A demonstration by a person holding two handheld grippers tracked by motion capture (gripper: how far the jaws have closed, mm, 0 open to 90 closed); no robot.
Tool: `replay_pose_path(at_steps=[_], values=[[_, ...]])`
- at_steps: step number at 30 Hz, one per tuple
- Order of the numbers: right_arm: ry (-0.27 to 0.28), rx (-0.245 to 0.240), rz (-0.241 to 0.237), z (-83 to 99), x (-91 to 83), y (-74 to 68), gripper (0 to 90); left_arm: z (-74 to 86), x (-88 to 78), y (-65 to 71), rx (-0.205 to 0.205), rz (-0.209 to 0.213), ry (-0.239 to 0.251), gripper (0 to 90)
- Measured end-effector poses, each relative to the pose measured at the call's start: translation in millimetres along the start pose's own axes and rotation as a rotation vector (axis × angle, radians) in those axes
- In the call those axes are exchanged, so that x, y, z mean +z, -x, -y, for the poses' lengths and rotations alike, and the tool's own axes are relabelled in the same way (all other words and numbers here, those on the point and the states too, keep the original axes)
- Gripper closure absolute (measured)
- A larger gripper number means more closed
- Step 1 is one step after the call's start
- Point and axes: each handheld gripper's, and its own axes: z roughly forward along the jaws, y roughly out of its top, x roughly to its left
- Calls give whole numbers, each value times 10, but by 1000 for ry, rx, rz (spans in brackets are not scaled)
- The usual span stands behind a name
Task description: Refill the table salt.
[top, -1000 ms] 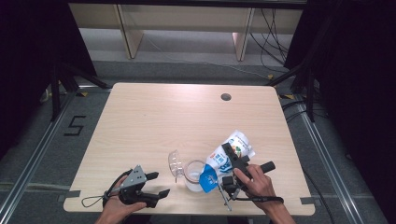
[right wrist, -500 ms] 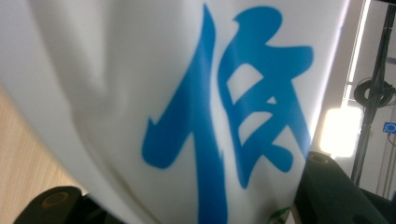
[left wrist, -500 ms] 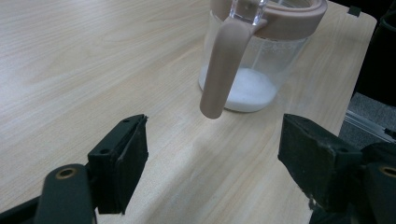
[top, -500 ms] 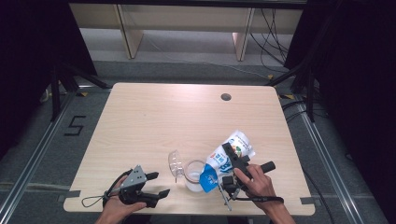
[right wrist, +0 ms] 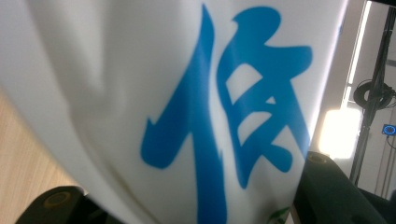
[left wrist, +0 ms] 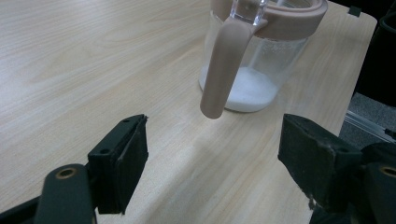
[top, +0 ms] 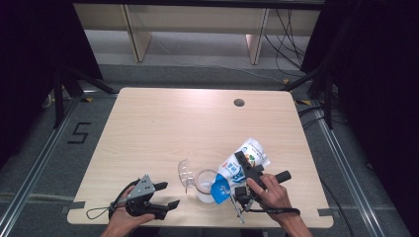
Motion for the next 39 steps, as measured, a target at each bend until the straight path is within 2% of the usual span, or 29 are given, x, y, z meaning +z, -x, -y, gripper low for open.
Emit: replay_pose_path(at_steps=[2,3,5,7,9,10,12,13,18,21,22,23,25,27,28,32,33,36,38,39], values=[[1,-10,-1,4,-1,10,594,0,1,2,-1,1,0,236],[4,20,2,1,2,-8,595,0,3,8,-6,4,6,236],[6,0,-6,-2,7,11,597,-1,1,-2,4,2,1,236],[6,6,-9,-2,8,9,597,-1,1,-3,3,2,1,236],[21,-27,2,-2,16,31,598,-1,2,0,0,4,4,236],[0,6,-6,-1,2,10,599,-1,1,-3,4,2,1,236],[-1,29,5,0,-2,-8,601,-1,3,4,-2,5,7,236],[0,16,5,1,-1,-3,601,-1,0,-1,3,2,3,236],[-2,24,6,-1,-3,-4,605,0,2,7,-6,3,7,236],[5,7,10,-2,-1,8,607,-2,2,3,-1,4,7,236],[16,-16,14,-5,8,26,608,-1,2,3,-1,5,7,236],[0,-18,0,-2,-2,23,609,-2,0,-4,5,1,0,236],[9,-21,6,-4,3,33,610,-2,0,-4,5,1,1,236],[14,-2,14,-9,7,26,611,-2,1,-3,4,2,2,236],[25,-16,19,-10,15,36,612,-2,1,-2,4,2,2,236],[8,-9,15,-3,4,34,615,-2,-1,-5,5,1,1,236],[-1,27,6,-1,2,6,615,-1,0,-4,3,2,2,236],[13,-15,15,-1,13,38,616,-1,0,4,-6,2,8,236],[-1,22,6,1,3,10,617,-2,-1,-5,5,0,2,236],[-2,23,8,-1,1,10,618,-2,2,2,-2,5,7,236]])
